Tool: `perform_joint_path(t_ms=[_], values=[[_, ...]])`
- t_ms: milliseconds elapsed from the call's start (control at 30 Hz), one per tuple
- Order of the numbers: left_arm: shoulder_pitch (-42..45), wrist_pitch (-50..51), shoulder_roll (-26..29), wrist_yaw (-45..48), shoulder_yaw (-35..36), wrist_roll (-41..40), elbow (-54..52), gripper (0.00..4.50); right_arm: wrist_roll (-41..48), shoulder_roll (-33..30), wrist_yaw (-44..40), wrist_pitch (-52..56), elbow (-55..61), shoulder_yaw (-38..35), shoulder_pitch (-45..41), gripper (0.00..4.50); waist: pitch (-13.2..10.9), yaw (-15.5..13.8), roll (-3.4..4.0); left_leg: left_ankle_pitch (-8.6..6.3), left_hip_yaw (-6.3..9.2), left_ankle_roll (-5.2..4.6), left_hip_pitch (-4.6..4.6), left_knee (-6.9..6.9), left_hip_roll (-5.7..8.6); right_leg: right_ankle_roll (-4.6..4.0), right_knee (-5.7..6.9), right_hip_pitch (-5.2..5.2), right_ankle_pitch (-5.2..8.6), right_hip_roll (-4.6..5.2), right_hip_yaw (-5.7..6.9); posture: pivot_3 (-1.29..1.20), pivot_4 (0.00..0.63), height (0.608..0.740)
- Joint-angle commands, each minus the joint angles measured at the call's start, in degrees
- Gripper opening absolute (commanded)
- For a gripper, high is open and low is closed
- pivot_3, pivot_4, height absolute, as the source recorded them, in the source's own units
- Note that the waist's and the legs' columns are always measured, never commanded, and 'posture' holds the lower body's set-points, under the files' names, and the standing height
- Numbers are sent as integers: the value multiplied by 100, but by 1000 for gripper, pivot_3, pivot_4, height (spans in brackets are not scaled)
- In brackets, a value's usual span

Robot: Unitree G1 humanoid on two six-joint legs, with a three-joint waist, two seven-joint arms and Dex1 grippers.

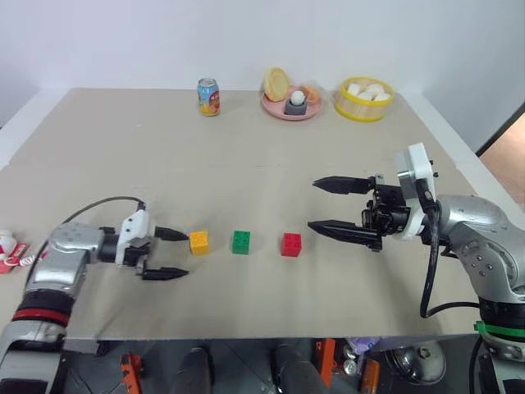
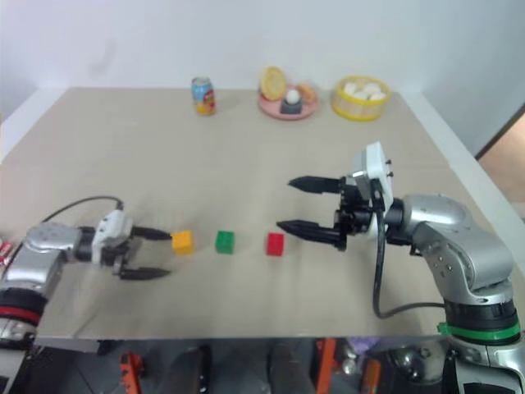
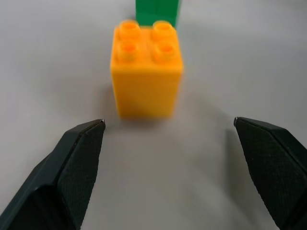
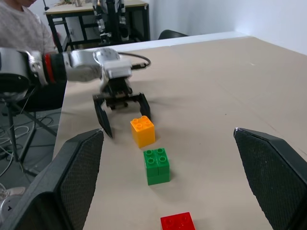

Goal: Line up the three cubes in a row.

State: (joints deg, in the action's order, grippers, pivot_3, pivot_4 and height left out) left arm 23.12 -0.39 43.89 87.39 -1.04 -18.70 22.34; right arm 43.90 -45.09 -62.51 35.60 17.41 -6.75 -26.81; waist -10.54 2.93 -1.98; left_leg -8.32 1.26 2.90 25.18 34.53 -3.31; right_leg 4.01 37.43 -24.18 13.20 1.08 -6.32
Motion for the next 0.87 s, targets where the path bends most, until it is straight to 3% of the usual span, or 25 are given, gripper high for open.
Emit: perform_joint_path(t_ms=[33,200,433,633,867], values=[[-402,611,439,-294,576,-360,-866,4471,-185,-80,-127,-216,-203,-35,-226,4500,0,1,0,0,-2,0,0,0,-3,-2,0,-1,-1,0,0,0,150,740],[-633,1562,392,-1702,1446,-684,-1340,4471,-682,-57,-34,-569,-665,-17,-211,4500,0,-27,0,0,-7,0,0,6,-6,-4,0,0,-4,4,7,0,150,740],[-1325,2560,-1005,-4725,3058,-1431,-2752,4471,-1393,585,1206,-965,-1882,-331,359,4500,2,-22,-4,0,-13,1,1,8,-6,9,-1,5,-8,8,7,0,150,740],[-1702,2381,-2104,-6363,2875,-941,-3477,4471,-1792,1247,2990,-1252,-2661,-984,218,4500,0,-22,-2,1,-6,11,0,10,-2,28,0,7,-23,-2,1,0,150,740],[-1589,2002,-2658,-6906,2372,-614,-3419,4471,-1755,1943,3860,-1216,-1875,-1206,671,4500,2,-19,-5,26,-4,20,-12,24,3,13,-3,25,-40,-1,-6,0,150,740]])
